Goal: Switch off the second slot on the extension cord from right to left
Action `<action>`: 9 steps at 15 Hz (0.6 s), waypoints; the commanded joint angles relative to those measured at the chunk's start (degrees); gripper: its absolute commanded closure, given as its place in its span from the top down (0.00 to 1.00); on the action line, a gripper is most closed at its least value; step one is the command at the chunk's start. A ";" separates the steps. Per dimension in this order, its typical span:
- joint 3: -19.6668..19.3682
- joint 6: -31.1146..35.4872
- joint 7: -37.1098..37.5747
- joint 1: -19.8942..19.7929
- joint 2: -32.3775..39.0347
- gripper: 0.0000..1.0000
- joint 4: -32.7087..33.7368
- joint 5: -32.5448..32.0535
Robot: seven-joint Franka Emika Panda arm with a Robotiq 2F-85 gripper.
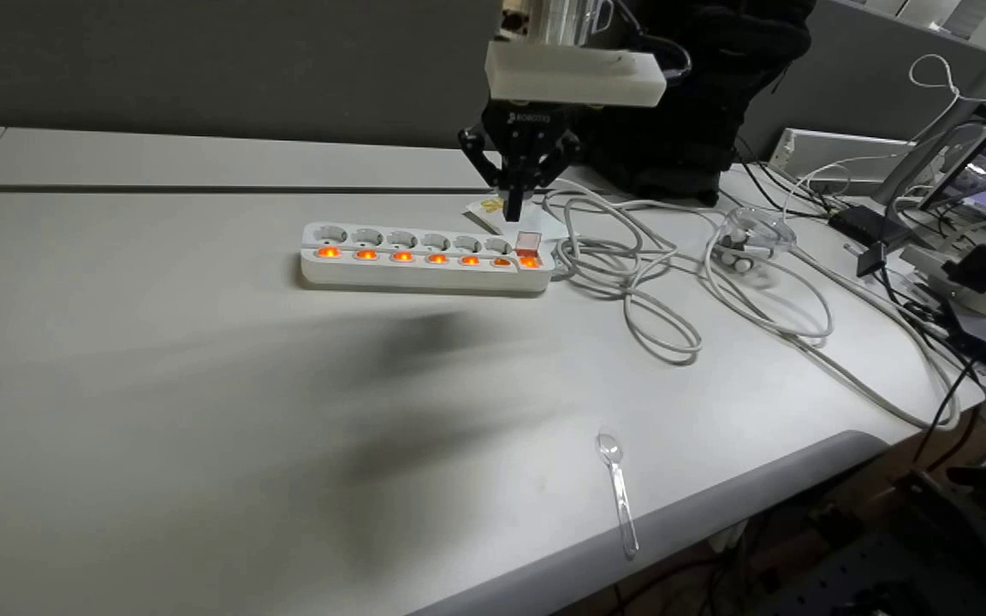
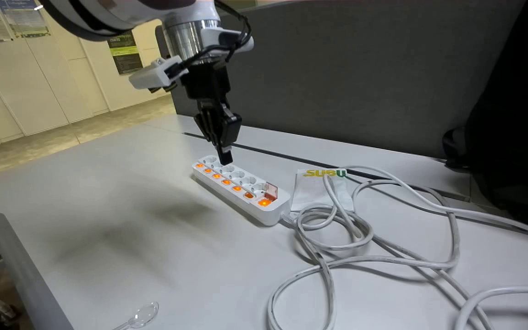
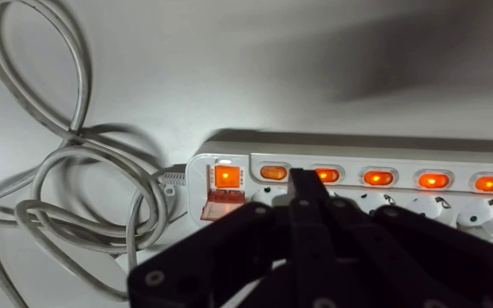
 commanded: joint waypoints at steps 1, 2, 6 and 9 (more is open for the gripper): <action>-2.13 1.80 1.47 2.38 4.19 0.00 3.36 -0.92; -2.19 2.26 1.08 2.51 5.05 0.00 3.95 -0.09; -2.43 2.69 0.45 2.99 7.68 0.00 5.34 1.32; -2.61 3.84 0.51 3.18 9.42 0.00 6.09 2.13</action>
